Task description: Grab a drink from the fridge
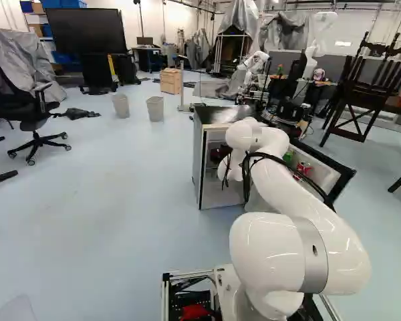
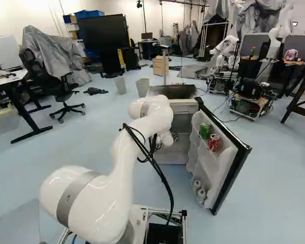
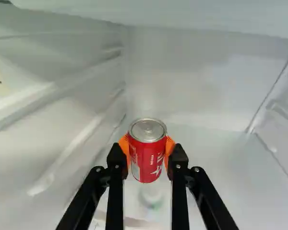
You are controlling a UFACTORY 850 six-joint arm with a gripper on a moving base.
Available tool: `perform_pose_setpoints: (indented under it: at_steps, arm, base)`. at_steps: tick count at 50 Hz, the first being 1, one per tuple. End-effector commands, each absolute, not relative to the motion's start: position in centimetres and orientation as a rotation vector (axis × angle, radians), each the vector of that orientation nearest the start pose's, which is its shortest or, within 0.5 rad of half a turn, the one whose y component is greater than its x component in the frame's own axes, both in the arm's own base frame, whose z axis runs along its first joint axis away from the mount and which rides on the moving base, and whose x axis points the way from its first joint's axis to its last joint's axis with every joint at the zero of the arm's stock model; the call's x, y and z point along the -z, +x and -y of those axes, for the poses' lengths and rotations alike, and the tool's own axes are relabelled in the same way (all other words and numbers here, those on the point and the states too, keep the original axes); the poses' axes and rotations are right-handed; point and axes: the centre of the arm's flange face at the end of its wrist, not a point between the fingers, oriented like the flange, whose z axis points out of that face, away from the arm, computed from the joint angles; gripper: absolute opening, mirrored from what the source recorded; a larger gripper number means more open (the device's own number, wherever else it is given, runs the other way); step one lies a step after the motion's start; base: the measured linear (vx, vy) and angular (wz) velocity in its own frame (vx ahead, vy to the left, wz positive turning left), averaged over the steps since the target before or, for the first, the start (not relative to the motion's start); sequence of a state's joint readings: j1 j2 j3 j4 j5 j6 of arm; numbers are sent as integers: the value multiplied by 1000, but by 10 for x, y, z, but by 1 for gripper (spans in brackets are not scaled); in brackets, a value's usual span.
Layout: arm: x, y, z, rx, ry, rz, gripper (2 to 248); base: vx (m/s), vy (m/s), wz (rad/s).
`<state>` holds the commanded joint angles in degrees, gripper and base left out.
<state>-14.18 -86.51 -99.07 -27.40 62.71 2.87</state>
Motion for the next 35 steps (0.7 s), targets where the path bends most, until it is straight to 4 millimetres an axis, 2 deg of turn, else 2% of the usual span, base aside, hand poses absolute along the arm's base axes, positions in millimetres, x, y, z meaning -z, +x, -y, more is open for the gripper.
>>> perform_pose_setpoints:
  at_steps: [20, 35]
  arm:
    - [8, 664, 134, 1755, -2471, 273, 93]
    - [-18, 640, 131, 1707, -2497, 255, 93]
  base:
    - [0, 0, 0]
    - [0, 0, 0]
